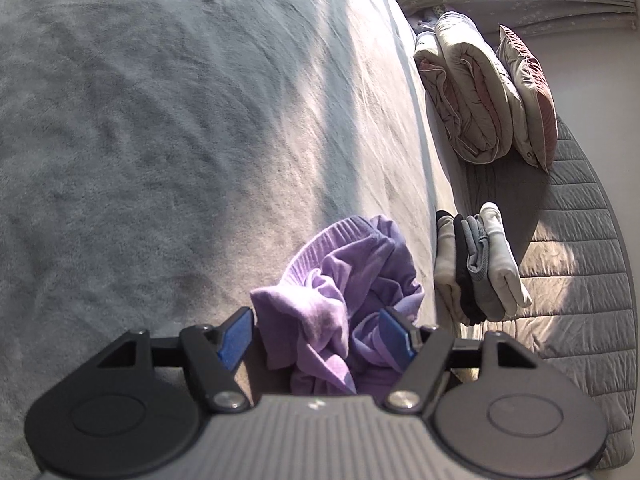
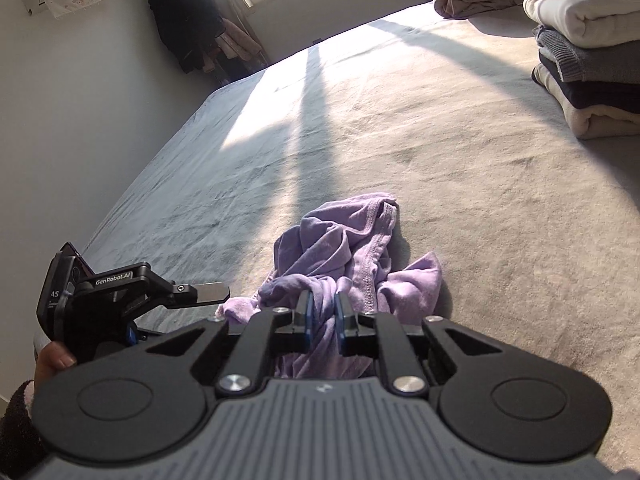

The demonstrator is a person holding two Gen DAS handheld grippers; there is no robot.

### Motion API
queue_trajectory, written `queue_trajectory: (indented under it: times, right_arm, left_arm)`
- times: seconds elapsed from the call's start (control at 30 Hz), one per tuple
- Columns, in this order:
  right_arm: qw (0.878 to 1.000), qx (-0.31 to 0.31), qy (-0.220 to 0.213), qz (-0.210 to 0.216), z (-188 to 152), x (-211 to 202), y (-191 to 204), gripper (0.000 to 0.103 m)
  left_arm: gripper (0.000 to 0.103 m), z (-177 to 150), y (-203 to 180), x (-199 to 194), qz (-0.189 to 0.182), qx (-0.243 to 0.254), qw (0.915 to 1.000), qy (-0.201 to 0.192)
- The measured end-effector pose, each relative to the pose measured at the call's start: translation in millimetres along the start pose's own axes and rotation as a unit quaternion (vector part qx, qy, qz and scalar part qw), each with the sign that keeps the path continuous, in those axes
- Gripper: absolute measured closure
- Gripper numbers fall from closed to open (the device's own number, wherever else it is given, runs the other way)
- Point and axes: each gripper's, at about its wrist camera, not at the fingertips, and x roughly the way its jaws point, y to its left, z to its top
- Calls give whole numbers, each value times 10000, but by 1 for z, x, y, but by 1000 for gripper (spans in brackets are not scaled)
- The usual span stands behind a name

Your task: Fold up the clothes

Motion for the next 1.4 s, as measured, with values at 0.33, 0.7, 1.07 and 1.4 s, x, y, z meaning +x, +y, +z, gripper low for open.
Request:
queue_trajectory:
  times: [0.33,0.7,1.07,1.4]
  right_arm:
    - [9897,374,261,-1356,-5,-11,-47,90]
    - [9970,249,-126,-723,13,-25,-25,79]
    - [9998,160,109,32,20,3,10,61]
    - [9954,2,840,-464,1,36,11,81]
  left_arm:
    - [84,-13,-20,-10,519,950,9913,-748]
    - [92,-48,-52,-35,105,2769,9534,-1193]
    - [92,-109,-78,-15,-211,4418,8955,-493]
    - [82,-126,-86,-18,-521,4758,8779,-150]
